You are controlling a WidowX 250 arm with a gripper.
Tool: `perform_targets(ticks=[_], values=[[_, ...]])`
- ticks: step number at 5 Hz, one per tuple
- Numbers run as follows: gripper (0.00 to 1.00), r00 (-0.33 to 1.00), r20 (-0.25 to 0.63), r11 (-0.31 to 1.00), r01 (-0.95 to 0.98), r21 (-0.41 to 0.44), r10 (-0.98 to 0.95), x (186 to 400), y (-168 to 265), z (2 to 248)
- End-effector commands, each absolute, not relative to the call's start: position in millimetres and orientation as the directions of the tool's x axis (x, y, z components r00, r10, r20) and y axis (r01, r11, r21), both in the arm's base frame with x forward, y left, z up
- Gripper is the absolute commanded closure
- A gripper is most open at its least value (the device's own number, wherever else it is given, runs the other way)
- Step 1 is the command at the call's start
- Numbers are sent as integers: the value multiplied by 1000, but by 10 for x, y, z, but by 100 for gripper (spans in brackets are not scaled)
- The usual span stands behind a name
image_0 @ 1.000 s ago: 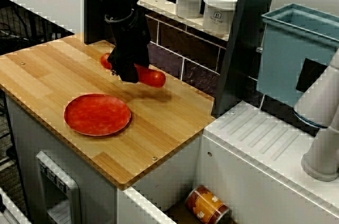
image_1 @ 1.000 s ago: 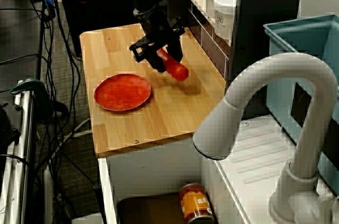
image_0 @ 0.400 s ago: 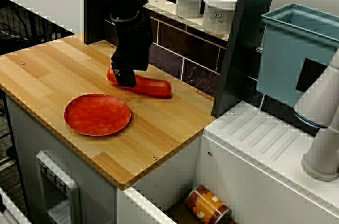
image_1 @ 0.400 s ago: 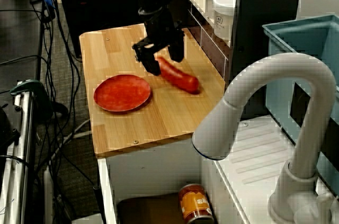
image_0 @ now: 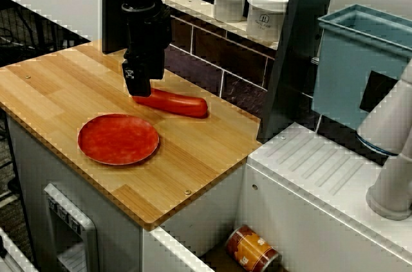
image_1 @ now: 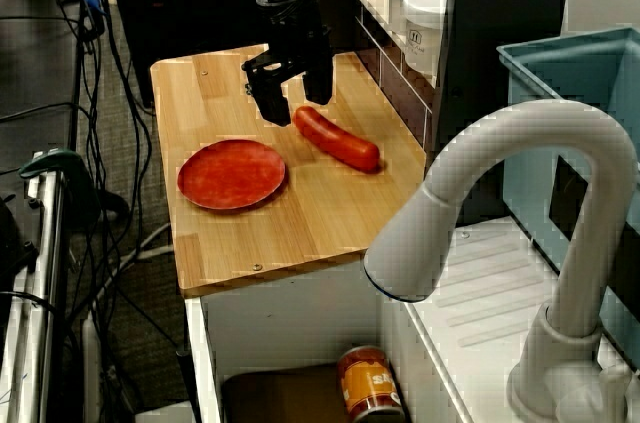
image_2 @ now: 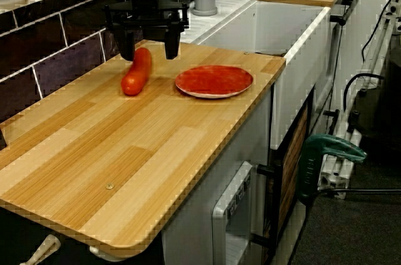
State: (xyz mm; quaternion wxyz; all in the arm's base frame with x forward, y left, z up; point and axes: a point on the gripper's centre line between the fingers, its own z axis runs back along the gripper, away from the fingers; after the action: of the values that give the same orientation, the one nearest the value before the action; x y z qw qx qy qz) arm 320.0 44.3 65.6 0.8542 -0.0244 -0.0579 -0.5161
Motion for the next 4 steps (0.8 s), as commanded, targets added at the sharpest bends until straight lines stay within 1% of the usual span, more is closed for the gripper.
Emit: perform_targets(ticks=[1,2,3,4], values=[[0,459,201,485,869,100,-865,3100,606,798],[0,450,244,496,849,183,-859,3068,544,727],[0,454,254,506,837,207,-854,3062,492,729],[0,457,252,510,832,216,-853,3110,491,761]])
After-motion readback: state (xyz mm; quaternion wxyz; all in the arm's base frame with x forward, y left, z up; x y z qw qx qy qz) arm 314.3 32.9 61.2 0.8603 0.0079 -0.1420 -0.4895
